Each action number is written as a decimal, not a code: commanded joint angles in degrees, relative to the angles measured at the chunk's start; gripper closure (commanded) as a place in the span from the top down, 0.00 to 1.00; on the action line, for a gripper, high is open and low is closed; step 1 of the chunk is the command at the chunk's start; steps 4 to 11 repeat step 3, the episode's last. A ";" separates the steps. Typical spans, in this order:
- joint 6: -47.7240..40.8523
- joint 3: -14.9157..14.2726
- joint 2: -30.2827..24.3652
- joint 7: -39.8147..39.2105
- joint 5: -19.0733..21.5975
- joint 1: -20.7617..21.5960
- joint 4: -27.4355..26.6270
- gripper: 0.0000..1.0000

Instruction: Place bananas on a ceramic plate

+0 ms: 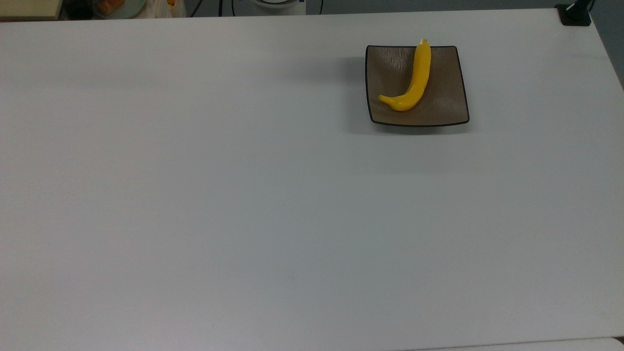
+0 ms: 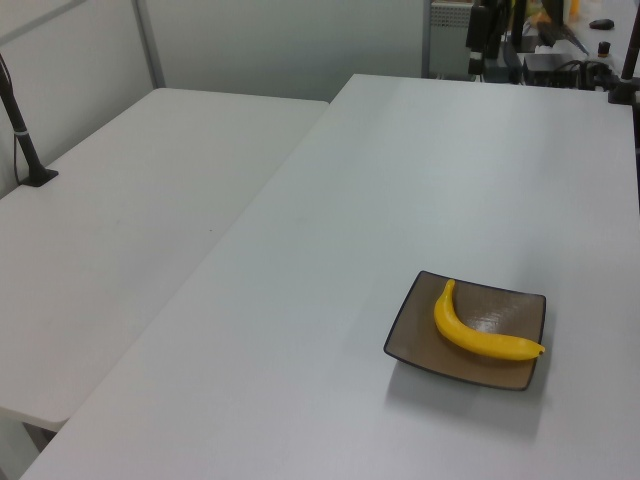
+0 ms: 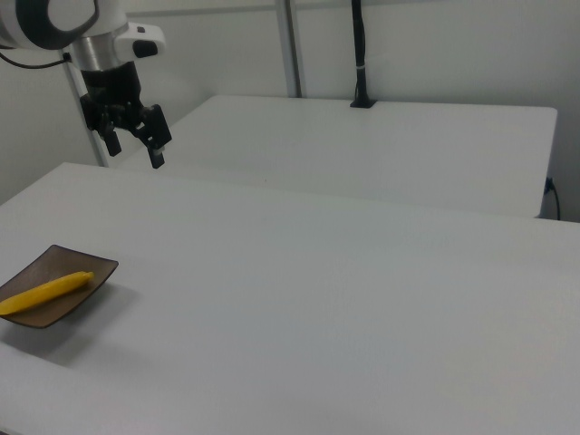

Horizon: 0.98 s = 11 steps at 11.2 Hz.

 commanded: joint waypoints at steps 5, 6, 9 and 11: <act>4.04 -2.02 -0.66 -7.20 4.00 0.92 -1.43 1.00; 4.04 -2.02 -0.66 -7.20 4.00 0.92 -1.43 1.00; 4.04 -2.02 -0.66 -7.20 4.00 0.92 -1.43 1.00; 4.04 -2.02 -0.66 -7.20 4.00 0.92 -1.43 1.00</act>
